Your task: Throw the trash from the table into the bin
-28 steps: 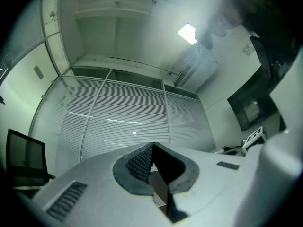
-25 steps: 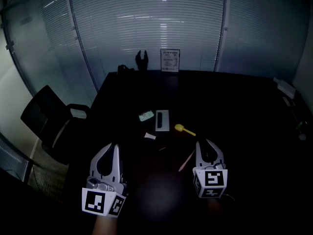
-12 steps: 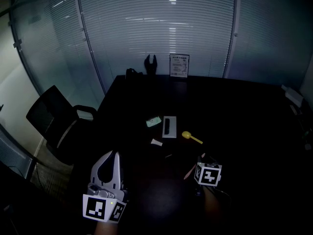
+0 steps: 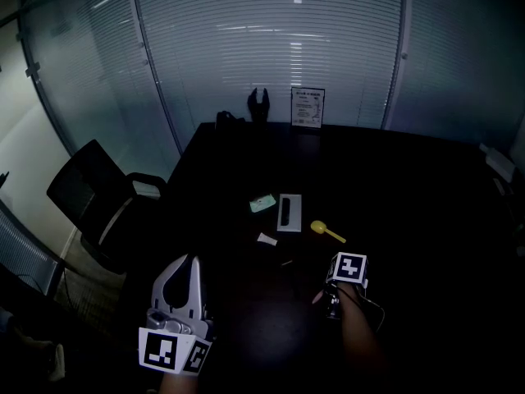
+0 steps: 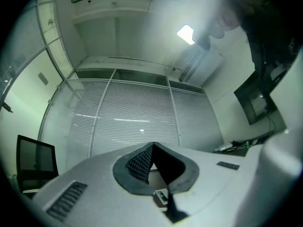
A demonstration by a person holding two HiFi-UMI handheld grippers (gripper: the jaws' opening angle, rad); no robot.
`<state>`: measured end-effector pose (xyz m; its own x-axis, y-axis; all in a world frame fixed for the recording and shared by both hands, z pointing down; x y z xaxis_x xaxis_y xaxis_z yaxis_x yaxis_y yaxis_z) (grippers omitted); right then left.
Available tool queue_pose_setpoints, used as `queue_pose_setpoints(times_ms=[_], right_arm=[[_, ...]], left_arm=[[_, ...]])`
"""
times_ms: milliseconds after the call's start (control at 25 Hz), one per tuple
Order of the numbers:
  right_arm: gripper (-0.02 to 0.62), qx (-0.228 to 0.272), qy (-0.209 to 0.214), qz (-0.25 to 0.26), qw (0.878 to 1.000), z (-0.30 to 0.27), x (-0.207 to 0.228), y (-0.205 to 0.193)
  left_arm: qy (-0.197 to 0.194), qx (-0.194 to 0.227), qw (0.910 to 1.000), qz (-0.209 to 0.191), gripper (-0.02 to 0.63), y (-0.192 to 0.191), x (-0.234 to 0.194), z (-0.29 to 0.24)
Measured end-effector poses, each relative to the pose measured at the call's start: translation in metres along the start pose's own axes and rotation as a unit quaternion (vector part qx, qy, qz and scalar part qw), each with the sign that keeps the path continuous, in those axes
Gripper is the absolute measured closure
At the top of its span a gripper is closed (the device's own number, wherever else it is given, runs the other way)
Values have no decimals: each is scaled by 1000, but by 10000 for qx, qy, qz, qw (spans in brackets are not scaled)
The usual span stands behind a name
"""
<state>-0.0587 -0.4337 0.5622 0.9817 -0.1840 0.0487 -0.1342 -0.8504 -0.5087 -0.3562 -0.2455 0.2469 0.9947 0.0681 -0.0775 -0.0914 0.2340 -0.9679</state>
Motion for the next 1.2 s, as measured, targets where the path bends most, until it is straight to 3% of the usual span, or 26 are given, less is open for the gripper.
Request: queue_pose_setpoints(times_ms=[160,360,440,560,1040,1200], right_arm=[[472,-122,-263,49,9996,-3,0,-6],[474,-329,-283,267,9987,0,-5,-5],[503,-329,-267,462,9980,1,-7,-8],[569,-191,-336,833,9958,3,-12,-6],[571,248,-303,1052,9937,10,-4,-9],[571,781,-54,1154,9902,22,-12,-6]], left_arm=[[32,6,10000,-18,606,-3,-5,0],[27,-30,10000,5,606,-5,-4,-2],[21,-41,10000,22,606,-7,-4,-1],[15,-8,10000,24,606,-5,-4,-1],[45,-32,10000,36,606,-2,-3,4],[84,-30,10000,39,606,-3,-6,7]])
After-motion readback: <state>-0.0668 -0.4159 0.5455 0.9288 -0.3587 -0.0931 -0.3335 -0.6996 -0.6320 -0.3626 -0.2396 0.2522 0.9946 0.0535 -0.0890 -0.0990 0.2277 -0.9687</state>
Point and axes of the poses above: the fingertips, and each gripper's own axes: z backward along the fingers, x to its right, y out of its top, the point moved 3 cm from there along z, backward along the fingers, and after that the axes turned 6 degrees about z, right-handed, at the moved point
